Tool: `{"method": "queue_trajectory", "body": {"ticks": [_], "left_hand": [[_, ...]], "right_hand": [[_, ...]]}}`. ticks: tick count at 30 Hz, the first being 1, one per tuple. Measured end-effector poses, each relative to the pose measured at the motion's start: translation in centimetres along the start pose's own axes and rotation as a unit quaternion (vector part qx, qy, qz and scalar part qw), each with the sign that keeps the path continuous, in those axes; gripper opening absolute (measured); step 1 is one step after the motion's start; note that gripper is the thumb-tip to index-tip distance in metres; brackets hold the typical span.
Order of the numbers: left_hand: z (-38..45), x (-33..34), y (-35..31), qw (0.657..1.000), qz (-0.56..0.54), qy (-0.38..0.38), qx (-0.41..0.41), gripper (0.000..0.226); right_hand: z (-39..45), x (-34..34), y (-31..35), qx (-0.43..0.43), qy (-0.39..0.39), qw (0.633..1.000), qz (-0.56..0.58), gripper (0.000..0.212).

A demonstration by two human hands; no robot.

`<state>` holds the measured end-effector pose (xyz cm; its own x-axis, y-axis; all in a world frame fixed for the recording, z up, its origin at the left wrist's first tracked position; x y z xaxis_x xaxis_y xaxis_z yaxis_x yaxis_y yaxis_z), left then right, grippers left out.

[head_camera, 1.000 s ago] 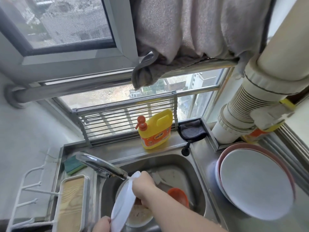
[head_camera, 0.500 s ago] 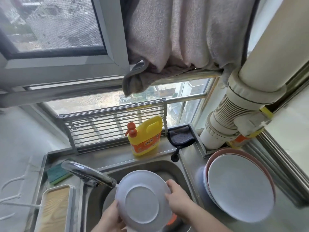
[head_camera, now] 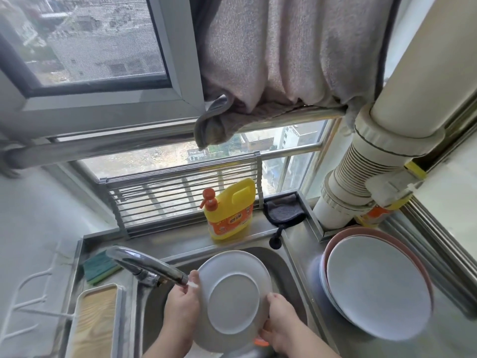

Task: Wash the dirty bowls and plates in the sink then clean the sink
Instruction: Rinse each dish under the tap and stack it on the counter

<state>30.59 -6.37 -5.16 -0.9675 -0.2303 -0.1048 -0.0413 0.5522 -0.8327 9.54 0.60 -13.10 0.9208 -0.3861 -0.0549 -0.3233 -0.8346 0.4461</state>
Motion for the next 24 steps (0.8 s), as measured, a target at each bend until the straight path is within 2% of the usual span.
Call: {"method": "queue_trajectory", "body": {"ticks": [3,5,7,9,12,13,14,16,18,20,22,24], "left_hand": [[0.9,-1.6,1.1,1.000,0.003,-0.008,0.004,0.033],[1.0,-3.0,1.7,1.000,0.016,-0.021,0.001,0.034],[0.9,-4.5,2.6,0.997,-0.024,-0.056,-0.042,0.044],[1.1,-6.3,3.5,0.988,-0.088,-0.098,-0.081,0.059],[0.9,-6.8,5.2,0.959,-0.176,-0.159,-0.155,0.088],[0.9,-6.9,5.6,0.948,-0.210,-0.168,-0.169,0.093],[0.6,-6.6,5.7,0.935,-0.253,-0.173,-0.180,0.083],[0.0,-6.6,6.3,0.929,-0.275,-0.137,-0.206,0.049],[-1.2,-6.4,6.1,0.921,-0.264,-0.100,-0.267,0.042],[-1.8,-6.2,6.1,0.911,-0.254,-0.077,-0.317,0.041],[-1.3,-6.1,5.8,0.908,-0.244,-0.063,-0.335,0.062],[-0.3,-5.9,6.1,0.921,-0.229,-0.051,-0.311,0.077]], "right_hand": [[-0.1,1.6,0.0,0.019,0.003,0.999,0.043,0.029],[0.1,2.5,-0.2,-0.003,0.003,1.000,0.022,0.028],[2.5,3.0,-1.4,-0.056,-0.010,0.998,-0.024,0.032],[1.0,3.8,-1.0,-0.111,-0.019,0.989,-0.099,0.039],[-4.2,5.9,1.7,-0.169,-0.013,0.967,-0.188,0.028],[-5.2,6.7,2.2,-0.179,-0.005,0.961,-0.209,0.028],[-6.0,7.5,2.8,-0.195,0.004,0.953,-0.231,0.028],[-7.3,9.0,4.4,-0.222,0.016,0.934,-0.278,0.027],[-7.7,10.2,5.9,-0.236,0.010,0.914,-0.329,0.031],[-7.6,10.9,7.1,-0.246,0.013,0.899,-0.362,0.027],[-7.2,10.6,8.1,-0.258,0.014,0.899,-0.352,0.020],[-6.8,9.2,8.9,-0.258,0.014,0.915,-0.309,0.019]]}}
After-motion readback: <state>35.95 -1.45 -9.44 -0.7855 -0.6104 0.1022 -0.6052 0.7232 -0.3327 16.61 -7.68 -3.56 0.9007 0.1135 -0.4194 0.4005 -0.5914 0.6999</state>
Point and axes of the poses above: each hand's wrist, its own z-axis towards the middle knuckle, its own x-axis out of the palm, y = z × x, the point moved 3 cm from there along z, towards the middle knuckle, and after that the axes turned 11 degrees about -z, right-handed, at the moved point
